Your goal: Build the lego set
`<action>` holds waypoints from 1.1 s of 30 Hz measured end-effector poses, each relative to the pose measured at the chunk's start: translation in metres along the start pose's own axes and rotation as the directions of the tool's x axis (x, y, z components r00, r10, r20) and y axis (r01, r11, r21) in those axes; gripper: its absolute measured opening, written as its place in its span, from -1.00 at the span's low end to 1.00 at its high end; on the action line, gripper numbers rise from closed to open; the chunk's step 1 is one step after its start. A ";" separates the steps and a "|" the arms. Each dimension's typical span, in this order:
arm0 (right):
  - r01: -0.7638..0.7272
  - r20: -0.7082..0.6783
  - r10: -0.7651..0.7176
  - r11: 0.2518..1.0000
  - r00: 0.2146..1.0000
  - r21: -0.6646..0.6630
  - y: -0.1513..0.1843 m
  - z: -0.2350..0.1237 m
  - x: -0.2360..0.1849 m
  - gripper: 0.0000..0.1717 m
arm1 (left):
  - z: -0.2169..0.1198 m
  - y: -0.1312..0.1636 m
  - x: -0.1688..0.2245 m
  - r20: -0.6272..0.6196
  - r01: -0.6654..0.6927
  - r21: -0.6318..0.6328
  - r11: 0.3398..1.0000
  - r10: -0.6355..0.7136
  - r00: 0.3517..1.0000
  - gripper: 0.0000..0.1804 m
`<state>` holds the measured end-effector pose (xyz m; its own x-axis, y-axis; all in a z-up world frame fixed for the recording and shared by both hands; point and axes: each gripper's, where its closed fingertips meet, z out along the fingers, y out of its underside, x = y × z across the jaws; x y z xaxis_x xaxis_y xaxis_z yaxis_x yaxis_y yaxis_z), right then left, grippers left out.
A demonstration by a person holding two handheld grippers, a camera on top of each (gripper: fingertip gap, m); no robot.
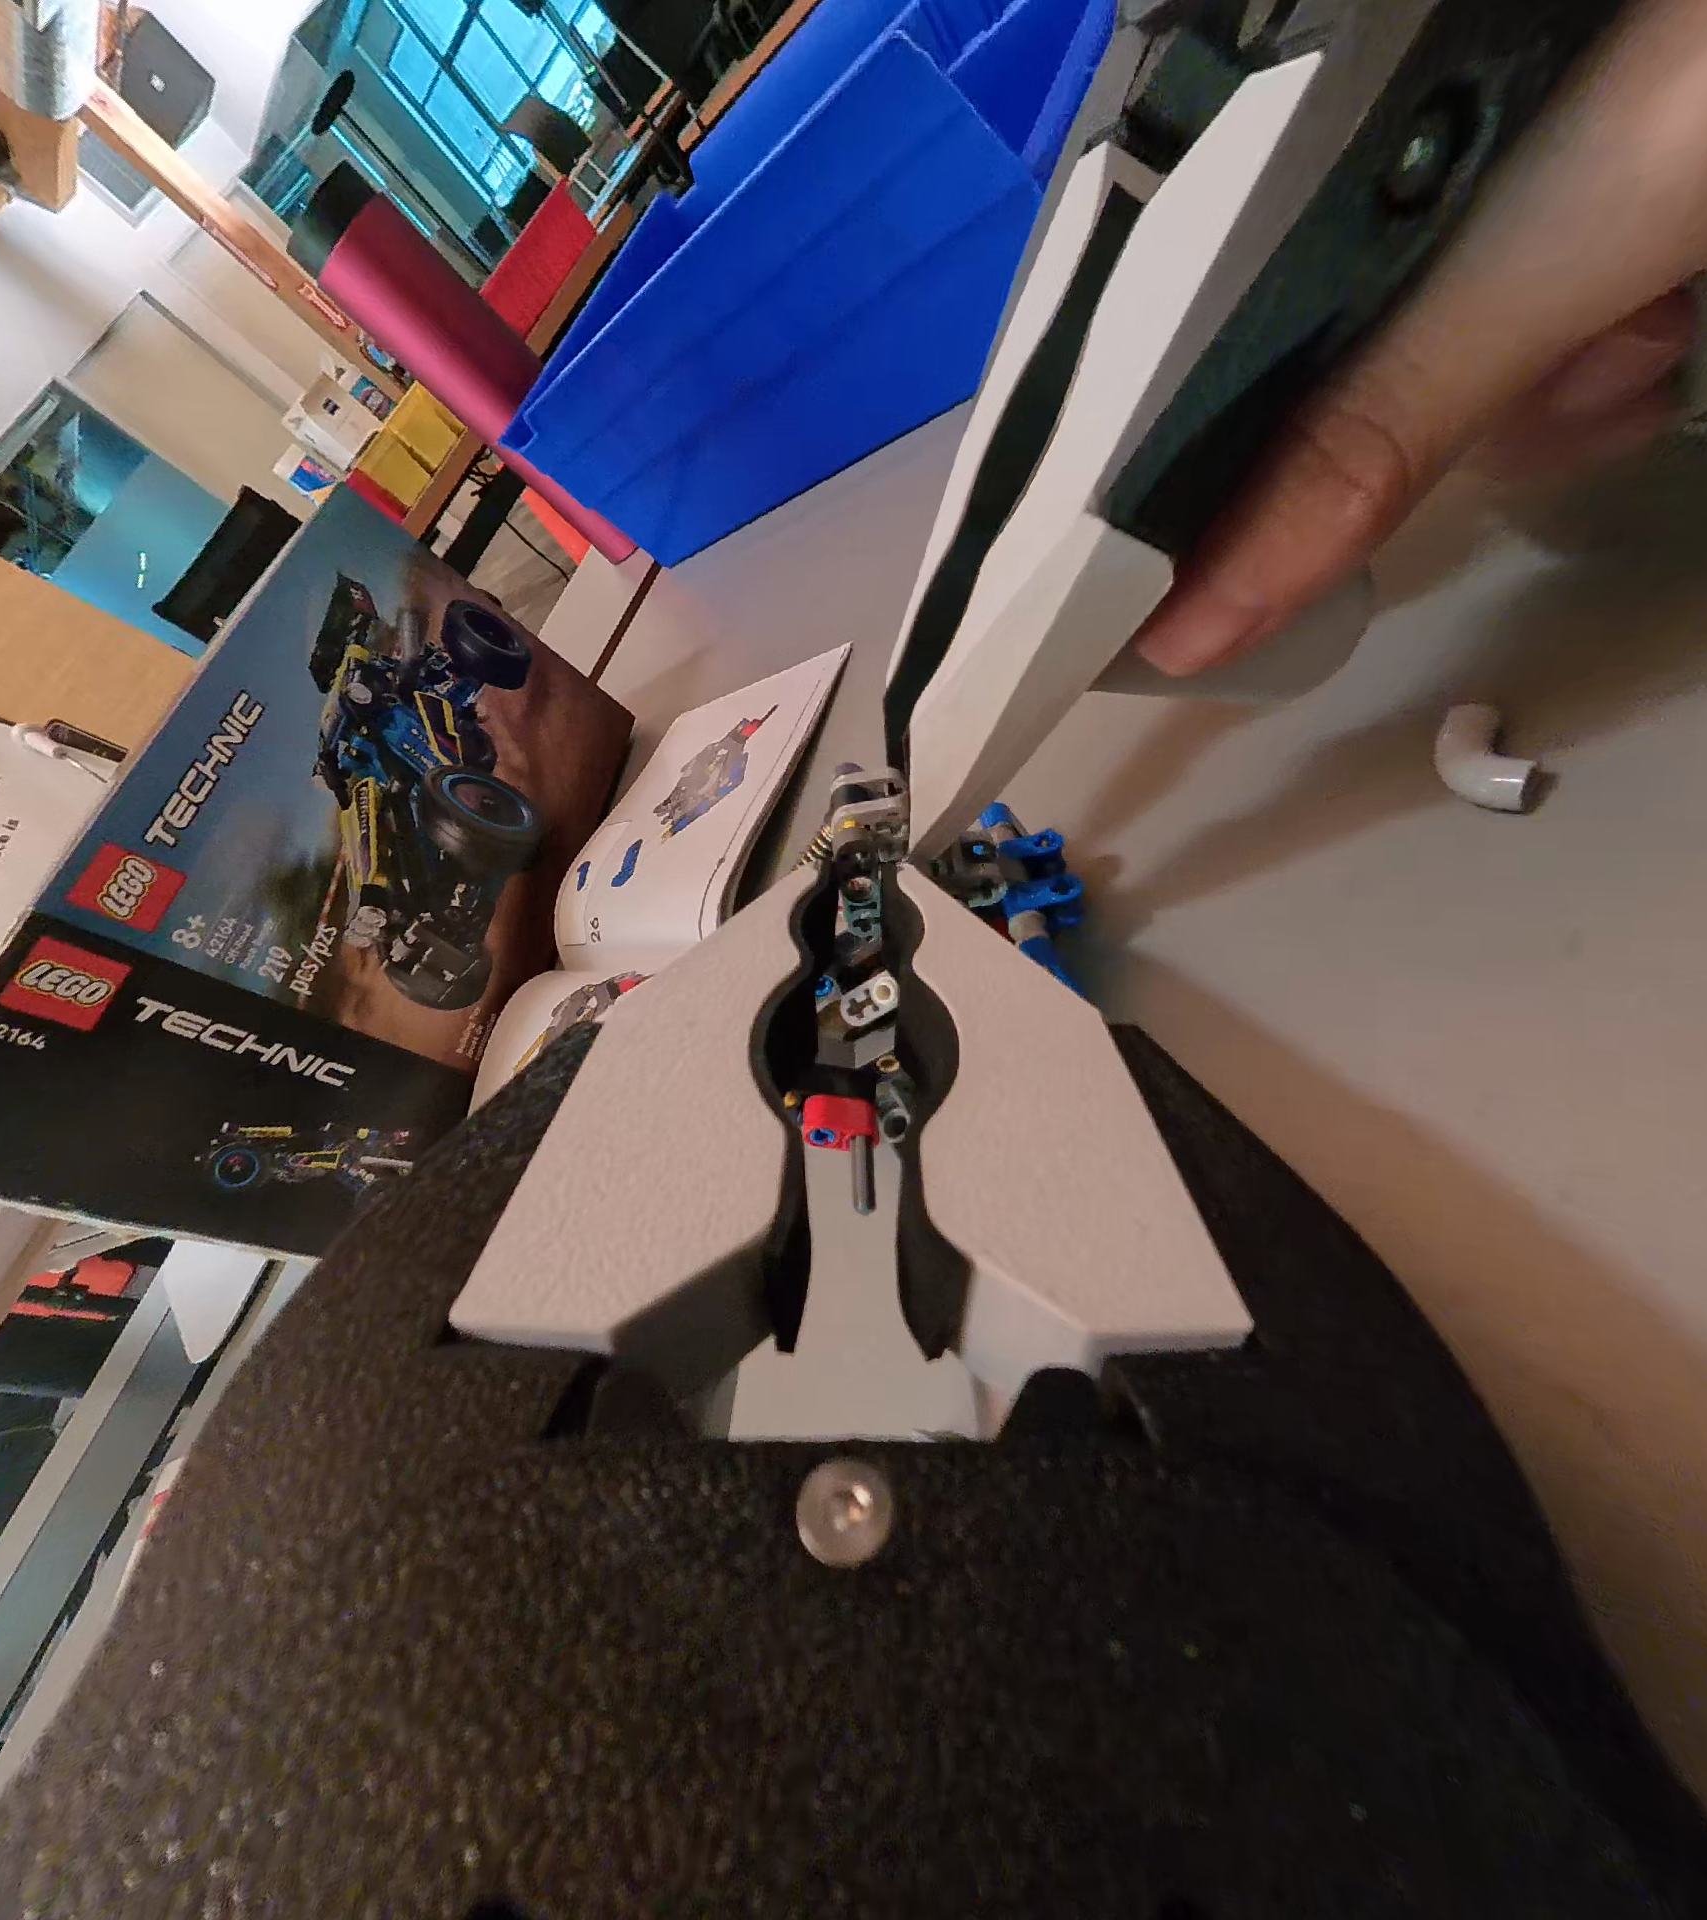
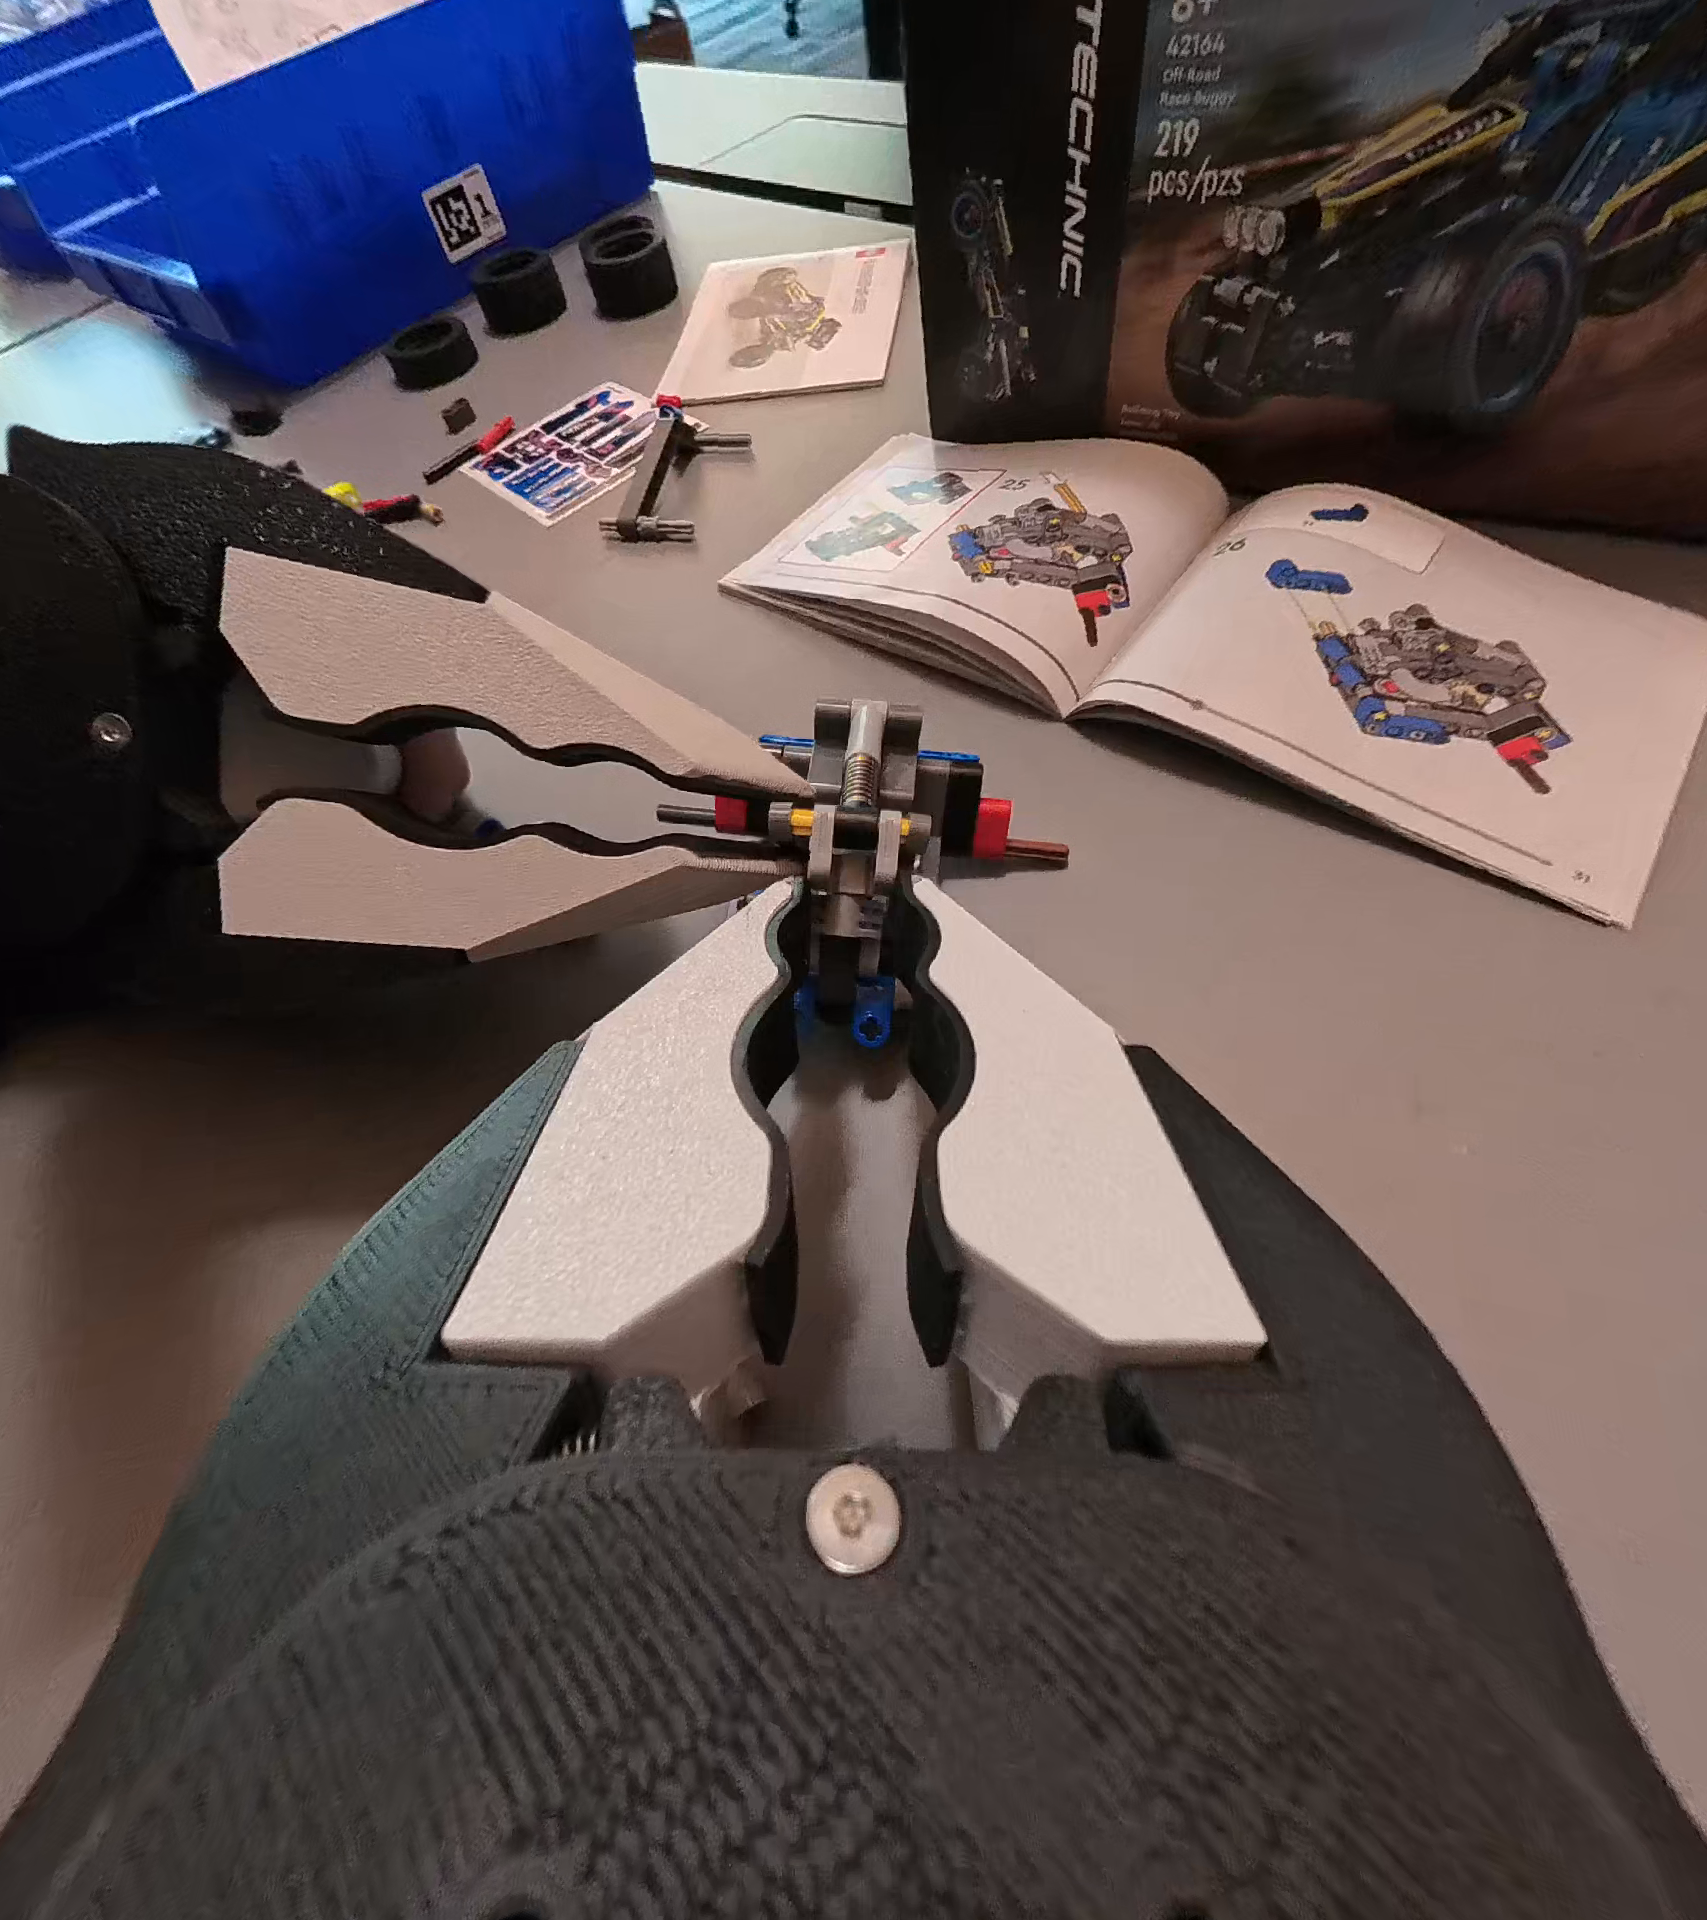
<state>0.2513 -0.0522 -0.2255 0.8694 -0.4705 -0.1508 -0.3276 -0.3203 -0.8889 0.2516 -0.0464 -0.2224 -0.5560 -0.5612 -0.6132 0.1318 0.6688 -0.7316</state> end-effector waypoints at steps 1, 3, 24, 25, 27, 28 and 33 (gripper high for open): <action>0.006 0.000 -0.006 1.000 1.000 -0.003 0.000 -0.001 0.000 -0.85 | 0.000 0.000 0.001 -0.003 0.000 0.000 1.000 0.000 1.000 -0.95; 0.049 -0.016 -0.049 0.999 0.999 -0.012 0.000 -0.001 0.000 -0.85 | 0.000 0.000 0.001 -0.009 0.005 -0.002 1.000 -0.005 1.000 -0.95; 0.082 -0.055 -0.082 0.997 0.995 -0.004 0.001 -0.003 -0.004 -0.79 | -0.002 0.001 0.000 -0.015 0.000 0.007 1.000 0.000 1.000 -0.95; 0.091 -0.062 -0.092 0.996 0.994 -0.023 0.004 -0.002 -0.004 -0.77 | -0.003 0.001 0.001 -0.020 0.004 0.010 1.000 -0.004 1.000 -0.95; 0.100 -0.071 -0.103 0.994 0.992 -0.044 0.007 0.001 -0.002 -0.72 | -0.004 0.000 0.001 -0.030 0.012 0.018 1.000 -0.011 0.999 -0.95; 0.096 -0.071 -0.099 0.995 0.993 -0.041 0.007 0.001 -0.003 -0.72 | -0.004 -0.001 0.000 -0.028 0.017 0.023 1.000 -0.017 0.999 -0.95; 0.139 -0.077 -0.143 0.989 0.987 -0.053 0.007 0.004 -0.005 -0.83 | -0.005 0.000 0.001 -0.052 0.030 0.024 0.999 -0.029 0.998 -0.95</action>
<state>0.2467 -0.0487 -0.2328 0.8761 -0.4819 0.0115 -0.2226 -0.4256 -0.8771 0.2468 -0.0446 -0.2217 -0.6013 -0.5544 -0.5755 0.1345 0.6397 -0.7568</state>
